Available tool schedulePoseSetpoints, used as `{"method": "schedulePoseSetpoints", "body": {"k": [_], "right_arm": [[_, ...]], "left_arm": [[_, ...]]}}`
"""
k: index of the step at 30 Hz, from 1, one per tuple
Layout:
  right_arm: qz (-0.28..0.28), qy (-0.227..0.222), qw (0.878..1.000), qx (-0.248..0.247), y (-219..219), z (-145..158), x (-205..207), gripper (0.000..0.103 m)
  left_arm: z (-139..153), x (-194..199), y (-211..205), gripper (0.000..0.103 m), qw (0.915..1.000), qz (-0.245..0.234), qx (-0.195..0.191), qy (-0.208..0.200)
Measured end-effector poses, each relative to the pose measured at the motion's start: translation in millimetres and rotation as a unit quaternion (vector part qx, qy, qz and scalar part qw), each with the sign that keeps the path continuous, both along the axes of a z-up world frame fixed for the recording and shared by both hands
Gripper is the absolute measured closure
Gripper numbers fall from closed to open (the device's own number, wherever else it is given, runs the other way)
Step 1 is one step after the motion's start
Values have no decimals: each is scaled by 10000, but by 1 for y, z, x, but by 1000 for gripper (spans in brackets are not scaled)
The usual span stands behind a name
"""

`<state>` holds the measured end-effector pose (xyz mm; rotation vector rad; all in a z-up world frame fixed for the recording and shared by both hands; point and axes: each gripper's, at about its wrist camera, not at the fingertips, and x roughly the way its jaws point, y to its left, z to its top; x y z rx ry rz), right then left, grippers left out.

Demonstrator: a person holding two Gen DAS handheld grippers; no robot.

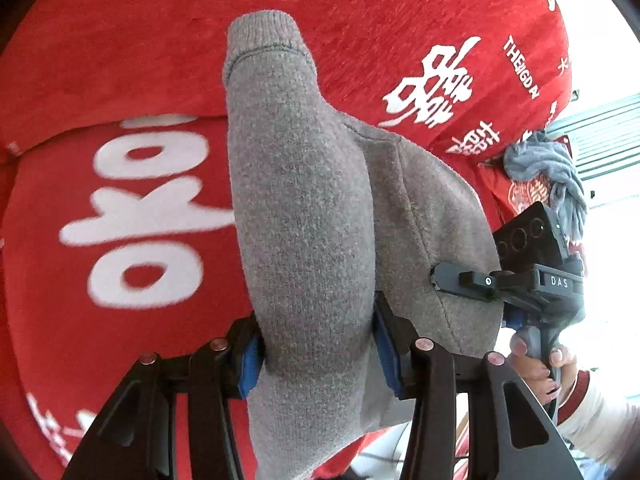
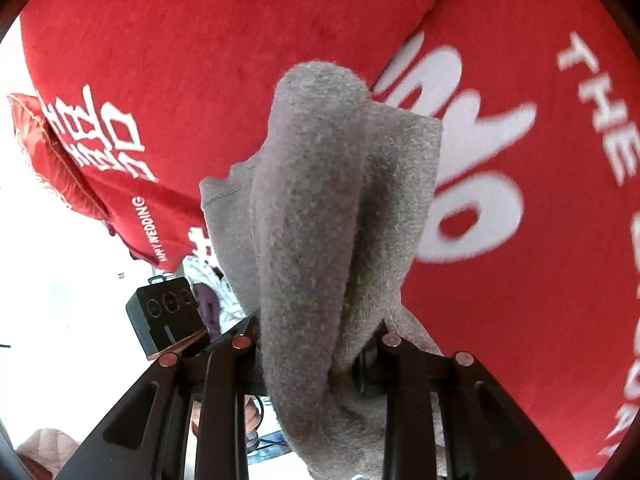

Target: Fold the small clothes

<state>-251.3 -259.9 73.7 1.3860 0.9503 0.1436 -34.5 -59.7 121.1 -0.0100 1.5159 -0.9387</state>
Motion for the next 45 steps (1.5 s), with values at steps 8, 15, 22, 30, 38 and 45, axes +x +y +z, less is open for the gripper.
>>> {"method": "schedulePoseSetpoints", "body": {"k": [8, 15, 22, 30, 38, 45], "right_arm": [[244, 201, 9988, 376, 79, -27, 6, 73], [971, 490, 9927, -513, 95, -48, 39, 73], [1193, 1105, 9652, -2046, 71, -44, 55, 59], [1251, 1727, 9184, -3333, 71, -26, 36, 58], [1103, 1543, 9465, -2612, 80, -8, -3, 69], [780, 1702, 9575, -2195, 91, -28, -17, 87]], "left_arm": [[-14, -16, 77, 54, 9988, 140, 456, 95], [-60, -17, 109, 54, 9942, 618, 871, -84], [-80, -6, 135, 44, 9873, 1036, 1158, -321], [-69, -16, 138, 30, 9761, 1000, 1718, -882], [-41, -38, 135, 30, 9754, 701, 1773, -1103], [-46, -52, 115, 30, 9793, 561, 1718, -916]]}}
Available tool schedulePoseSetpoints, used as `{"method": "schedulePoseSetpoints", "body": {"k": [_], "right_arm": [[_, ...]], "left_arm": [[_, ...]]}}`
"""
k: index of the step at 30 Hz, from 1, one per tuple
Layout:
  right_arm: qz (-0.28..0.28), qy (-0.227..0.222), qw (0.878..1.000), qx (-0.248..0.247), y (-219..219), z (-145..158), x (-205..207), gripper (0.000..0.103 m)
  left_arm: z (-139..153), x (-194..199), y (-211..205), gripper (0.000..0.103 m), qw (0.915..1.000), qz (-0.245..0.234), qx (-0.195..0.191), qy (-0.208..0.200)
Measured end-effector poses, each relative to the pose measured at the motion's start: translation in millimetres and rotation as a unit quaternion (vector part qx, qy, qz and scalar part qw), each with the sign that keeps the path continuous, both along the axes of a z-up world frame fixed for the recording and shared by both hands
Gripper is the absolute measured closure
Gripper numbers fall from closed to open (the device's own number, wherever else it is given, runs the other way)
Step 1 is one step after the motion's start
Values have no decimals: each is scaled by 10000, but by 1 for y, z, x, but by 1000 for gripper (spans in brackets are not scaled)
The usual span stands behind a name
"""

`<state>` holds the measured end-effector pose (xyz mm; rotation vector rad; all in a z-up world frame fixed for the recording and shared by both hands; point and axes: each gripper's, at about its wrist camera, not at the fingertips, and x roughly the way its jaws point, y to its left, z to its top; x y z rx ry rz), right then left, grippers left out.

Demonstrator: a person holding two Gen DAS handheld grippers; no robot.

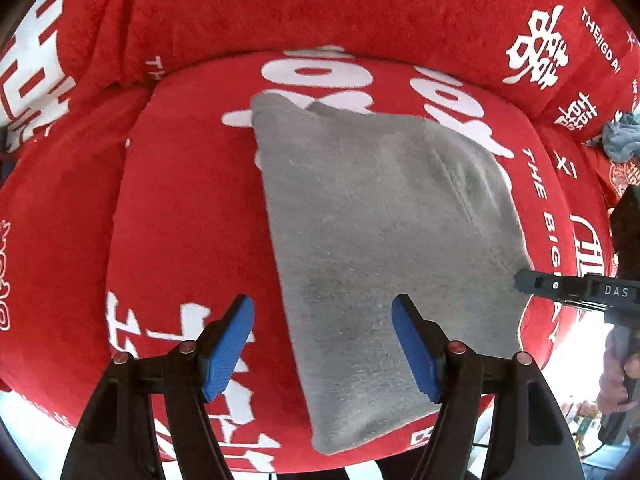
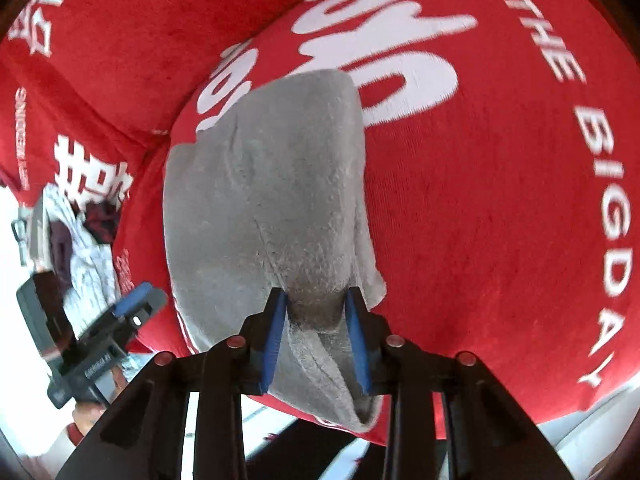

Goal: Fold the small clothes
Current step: 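Lower the sweater edge flat and open both tools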

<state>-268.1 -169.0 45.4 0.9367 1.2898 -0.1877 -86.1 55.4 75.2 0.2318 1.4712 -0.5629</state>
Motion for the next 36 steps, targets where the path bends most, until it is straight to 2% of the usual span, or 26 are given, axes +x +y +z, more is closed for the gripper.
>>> {"method": "schedulePoseSetpoints", "body": {"k": [4, 8, 11, 28, 36], "right_arm": [[268, 128, 9975, -641, 12, 7, 1, 88], [481, 318, 9945, -877, 15, -9, 2, 88], [450, 280, 9945, -905, 10, -15, 1, 88], [527, 464, 9913, -1113, 24, -5, 2, 84], [497, 833, 9889, -1122, 32, 4, -12, 84]], "left_arm": [[-18, -5, 0, 30, 9997, 33, 240, 99], [-24, -7, 3, 30, 9995, 157, 182, 188], [-24, -8, 0, 30, 9996, 123, 211, 173], [-24, -10, 7, 30, 9991, 171, 221, 319], [-13, -16, 10, 30, 9980, 156, 459, 403]]}}
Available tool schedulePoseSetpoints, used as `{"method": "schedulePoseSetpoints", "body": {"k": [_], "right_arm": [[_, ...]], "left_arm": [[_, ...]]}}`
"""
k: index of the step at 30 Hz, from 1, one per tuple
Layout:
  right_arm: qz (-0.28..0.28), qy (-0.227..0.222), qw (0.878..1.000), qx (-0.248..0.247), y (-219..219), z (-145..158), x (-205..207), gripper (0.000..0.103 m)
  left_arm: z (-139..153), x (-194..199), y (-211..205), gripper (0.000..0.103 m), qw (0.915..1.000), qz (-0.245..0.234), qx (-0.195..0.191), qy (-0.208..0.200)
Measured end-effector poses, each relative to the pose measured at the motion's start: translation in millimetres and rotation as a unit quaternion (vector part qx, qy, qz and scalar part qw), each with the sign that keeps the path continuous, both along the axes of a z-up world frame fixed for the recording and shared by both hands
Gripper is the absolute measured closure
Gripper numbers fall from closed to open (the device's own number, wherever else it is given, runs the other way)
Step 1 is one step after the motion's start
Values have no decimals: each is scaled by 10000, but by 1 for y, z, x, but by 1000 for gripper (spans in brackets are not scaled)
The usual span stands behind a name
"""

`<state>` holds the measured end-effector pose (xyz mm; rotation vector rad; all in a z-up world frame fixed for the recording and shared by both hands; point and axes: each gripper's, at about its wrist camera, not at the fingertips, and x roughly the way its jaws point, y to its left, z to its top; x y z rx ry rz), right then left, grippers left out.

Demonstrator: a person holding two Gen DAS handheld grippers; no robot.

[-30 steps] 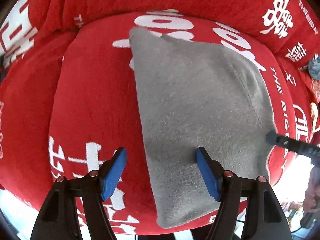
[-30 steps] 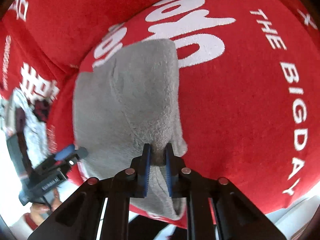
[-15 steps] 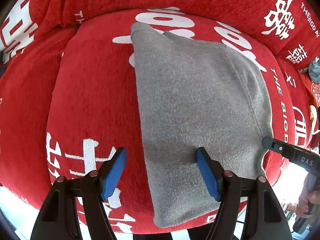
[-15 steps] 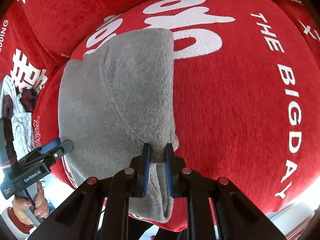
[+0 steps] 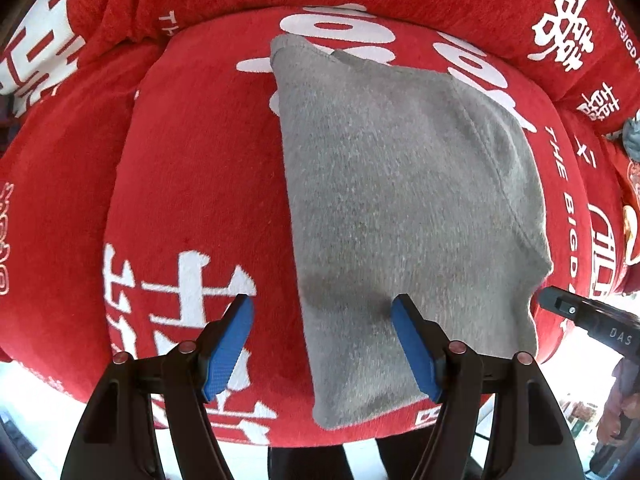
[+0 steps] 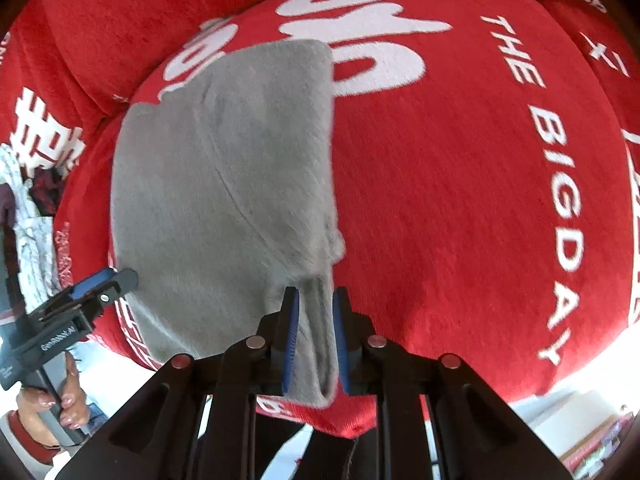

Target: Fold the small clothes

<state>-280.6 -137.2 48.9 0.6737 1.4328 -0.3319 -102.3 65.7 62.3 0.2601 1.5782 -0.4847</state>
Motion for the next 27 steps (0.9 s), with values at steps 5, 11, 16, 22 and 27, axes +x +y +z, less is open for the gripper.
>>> {"method": "schedulePoseSetpoints", "body": {"k": [5, 11, 16, 22, 27], "right_arm": [[-71, -4, 10000, -62, 4, 22, -1, 79], [-32, -51, 9998, -198, 13, 46, 10, 59], [63, -116, 9994, -322, 22, 61, 22, 48], [180, -141, 9984, -524, 32, 78, 32, 20], [218, -27, 9976, -659, 38, 84, 35, 13]], "left_arm": [[22, -2, -1, 30, 9998, -87, 115, -123], [45, -1, 0, 14, 9997, -47, 132, -205], [59, 0, 1, 14, 9996, 37, 121, -252], [69, 1, 5, 0, 9991, 142, 284, -275], [75, 2, 8, 0, 9986, 174, 384, -319]]}}
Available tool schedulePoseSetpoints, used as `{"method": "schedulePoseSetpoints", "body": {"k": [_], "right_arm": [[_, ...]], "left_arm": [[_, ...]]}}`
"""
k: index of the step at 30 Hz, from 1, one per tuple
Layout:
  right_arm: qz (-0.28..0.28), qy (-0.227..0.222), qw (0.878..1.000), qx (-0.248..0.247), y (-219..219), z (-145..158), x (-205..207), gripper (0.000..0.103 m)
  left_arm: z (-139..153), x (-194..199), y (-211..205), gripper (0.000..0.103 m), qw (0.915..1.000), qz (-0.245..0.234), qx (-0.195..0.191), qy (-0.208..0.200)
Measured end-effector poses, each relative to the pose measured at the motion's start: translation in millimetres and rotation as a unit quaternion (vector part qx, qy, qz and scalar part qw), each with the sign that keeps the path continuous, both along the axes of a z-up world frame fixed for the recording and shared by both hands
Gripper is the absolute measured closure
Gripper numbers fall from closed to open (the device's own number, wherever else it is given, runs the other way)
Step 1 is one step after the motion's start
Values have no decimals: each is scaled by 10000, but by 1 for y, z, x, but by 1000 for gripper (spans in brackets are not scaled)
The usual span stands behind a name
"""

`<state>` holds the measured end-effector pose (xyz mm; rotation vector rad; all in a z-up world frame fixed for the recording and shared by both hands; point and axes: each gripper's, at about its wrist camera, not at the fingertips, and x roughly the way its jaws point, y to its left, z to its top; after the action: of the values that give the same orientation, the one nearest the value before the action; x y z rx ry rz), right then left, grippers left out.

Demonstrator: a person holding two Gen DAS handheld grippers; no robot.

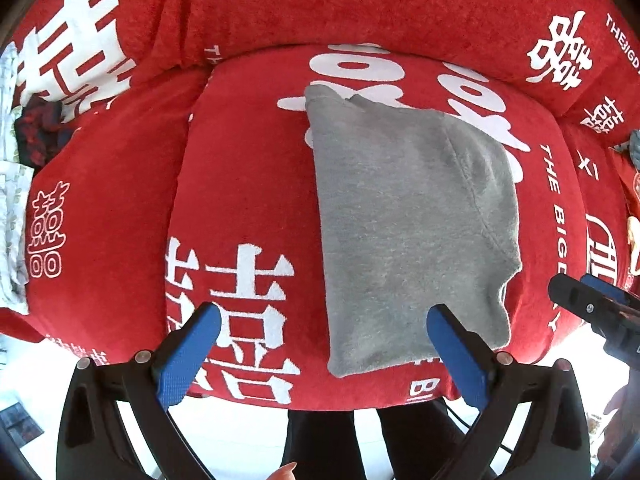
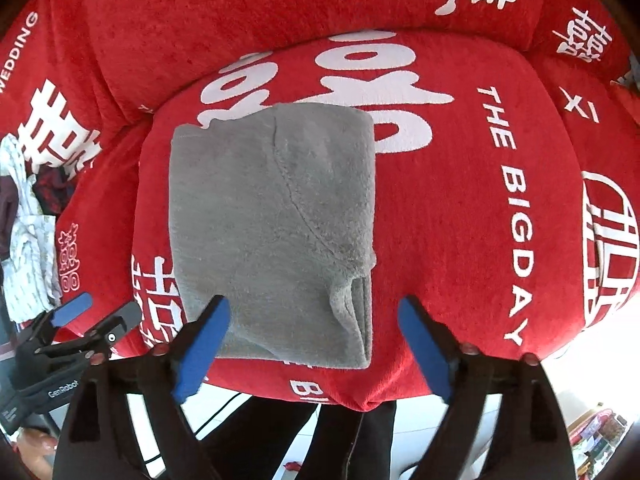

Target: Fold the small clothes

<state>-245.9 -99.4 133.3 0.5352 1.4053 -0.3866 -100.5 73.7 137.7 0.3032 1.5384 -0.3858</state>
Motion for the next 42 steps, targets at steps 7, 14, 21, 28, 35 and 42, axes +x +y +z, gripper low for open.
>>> {"method": "schedulePoseSetpoints", "body": {"k": [7, 14, 21, 28, 35, 42], "right_arm": [[68, 92, 9996, -259, 6, 12, 3, 13], [75, 119, 9991, -397, 10, 21, 4, 13], [77, 170, 9986, -486, 15, 25, 5, 13], [109, 203, 9982, -560, 18, 27, 7, 13], [201, 257, 9971, -689, 21, 28, 7, 13], [230, 267, 9967, -736, 22, 29, 8, 13]], "left_arm": [[16, 4, 3, 0, 9998, -14, 78, -190], [27, 5, 8, 0, 9997, 30, 119, -225], [33, 4, 10, 0, 9998, 65, 107, -180], [37, 3, 10, 0, 9995, 52, 198, -236], [36, 6, 11, 0, 9995, 103, 235, -204], [36, 6, 10, 0, 9994, 85, 267, -225]]}}
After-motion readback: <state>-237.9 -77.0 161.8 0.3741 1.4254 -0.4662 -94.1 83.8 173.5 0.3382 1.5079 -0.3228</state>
